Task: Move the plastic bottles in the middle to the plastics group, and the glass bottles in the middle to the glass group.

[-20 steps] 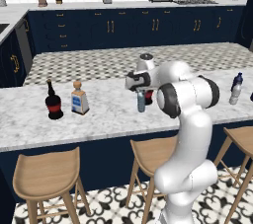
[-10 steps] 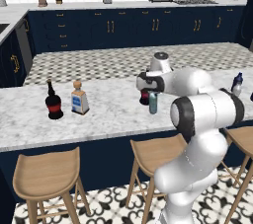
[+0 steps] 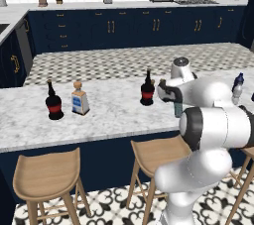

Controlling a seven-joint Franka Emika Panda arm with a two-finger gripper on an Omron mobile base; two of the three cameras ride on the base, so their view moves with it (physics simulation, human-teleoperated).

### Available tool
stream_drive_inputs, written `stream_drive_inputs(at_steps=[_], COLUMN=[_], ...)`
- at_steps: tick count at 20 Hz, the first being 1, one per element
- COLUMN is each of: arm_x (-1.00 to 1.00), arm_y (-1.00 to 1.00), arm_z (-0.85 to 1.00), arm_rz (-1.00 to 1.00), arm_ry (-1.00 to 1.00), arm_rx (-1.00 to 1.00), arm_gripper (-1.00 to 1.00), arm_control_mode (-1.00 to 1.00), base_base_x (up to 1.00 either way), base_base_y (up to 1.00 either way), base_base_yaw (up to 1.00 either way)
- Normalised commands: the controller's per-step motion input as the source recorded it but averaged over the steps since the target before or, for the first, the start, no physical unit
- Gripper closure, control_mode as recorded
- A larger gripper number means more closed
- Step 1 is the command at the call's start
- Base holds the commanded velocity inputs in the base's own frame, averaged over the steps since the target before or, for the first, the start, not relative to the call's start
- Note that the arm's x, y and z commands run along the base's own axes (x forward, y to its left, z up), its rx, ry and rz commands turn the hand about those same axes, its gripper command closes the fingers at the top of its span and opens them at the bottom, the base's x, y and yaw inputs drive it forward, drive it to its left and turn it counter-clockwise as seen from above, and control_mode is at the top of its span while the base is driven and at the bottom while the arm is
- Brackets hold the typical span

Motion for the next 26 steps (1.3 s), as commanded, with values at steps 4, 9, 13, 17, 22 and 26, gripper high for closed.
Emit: stream_drive_inputs(at_steps=[4,9,13,17,22,26], arm_x=[-0.12,-0.01,0.00,0.01,0.05,0.07], arm_y=[-1.00,-1.00,-1.00,-0.98,-0.91,-0.88], arm_z=[0.07,0.07,0.01,0.00,0.00,0.00], arm_rz=[-0.07,-0.01,0.00,0.08,0.14,0.09], arm_ry=[0.00,0.00,0.00,-0.06,-0.08,-0.02], arm_rx=[-0.10,-0.06,0.00,0.00,0.00,0.01], arm_gripper=[1.00,1.00,1.00,1.00,1.00,1.00], arm_control_mode=[-1.00,-1.00,-1.00,-1.00,-1.00,-1.00], base_base_x=[0.00,0.00,0.00,0.00,0.00,0.00], base_base_y=[0.00,0.00,0.00,0.00,0.00,0.00], base_base_yaw=[0.00,0.00,0.00,0.00,0.00,0.00])
